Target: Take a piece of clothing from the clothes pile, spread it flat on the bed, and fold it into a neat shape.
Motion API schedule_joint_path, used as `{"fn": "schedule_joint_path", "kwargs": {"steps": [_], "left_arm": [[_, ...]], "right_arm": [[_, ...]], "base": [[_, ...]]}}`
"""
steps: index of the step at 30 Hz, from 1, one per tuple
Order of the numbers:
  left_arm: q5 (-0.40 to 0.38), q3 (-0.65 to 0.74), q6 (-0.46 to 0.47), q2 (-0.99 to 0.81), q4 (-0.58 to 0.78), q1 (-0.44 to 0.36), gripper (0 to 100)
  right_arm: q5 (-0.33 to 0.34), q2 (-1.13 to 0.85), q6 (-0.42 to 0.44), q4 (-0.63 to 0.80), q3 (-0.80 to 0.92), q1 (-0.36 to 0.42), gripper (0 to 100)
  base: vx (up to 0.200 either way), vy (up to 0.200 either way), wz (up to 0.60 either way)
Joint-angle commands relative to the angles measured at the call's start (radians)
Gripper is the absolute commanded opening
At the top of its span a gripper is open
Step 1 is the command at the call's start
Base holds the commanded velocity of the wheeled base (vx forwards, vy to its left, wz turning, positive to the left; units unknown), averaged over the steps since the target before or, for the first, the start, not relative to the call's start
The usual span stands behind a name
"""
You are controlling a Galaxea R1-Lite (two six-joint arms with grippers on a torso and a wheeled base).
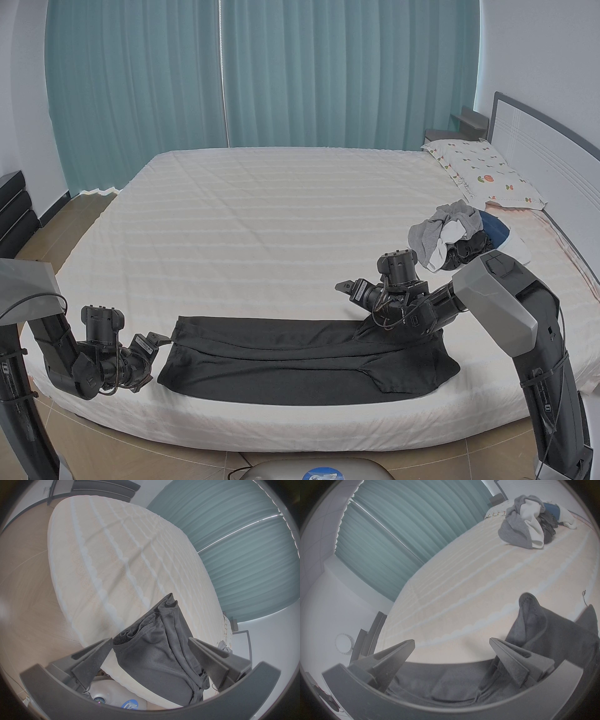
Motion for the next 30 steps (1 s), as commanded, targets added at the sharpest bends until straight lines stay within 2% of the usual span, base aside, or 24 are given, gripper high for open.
{"fn": "schedule_joint_path", "kwargs": {"steps": [1,11,17,23,25,30], "left_arm": [[0.000,-0.001,0.000,0.002,0.000,0.000,100],[0.000,-0.001,0.000,0.002,0.000,0.000,100],[0.000,-0.001,0.000,0.003,0.000,0.000,100],[0.000,-0.001,0.000,0.003,0.000,0.000,100],[0.000,-0.001,0.000,0.003,0.000,0.000,100],[0.000,-0.001,0.000,0.003,0.000,0.000,100]], "right_arm": [[-0.022,0.018,0.004,-0.039,0.005,-0.003,100],[-0.005,-0.095,-0.079,-0.035,0.151,-0.067,100],[0.002,-0.149,-0.097,-0.036,0.212,-0.085,100],[0.022,-0.169,-0.097,0.004,0.260,-0.070,100],[0.011,-0.154,-0.096,0.067,0.243,-0.055,100],[0.008,-0.118,-0.094,0.103,0.204,-0.047,100]], "base": [[0.000,0.000,0.00],[0.000,0.000,0.00],[0.000,0.000,0.00],[0.000,0.000,0.00],[0.000,0.000,0.00],[0.000,0.000,0.00]]}}
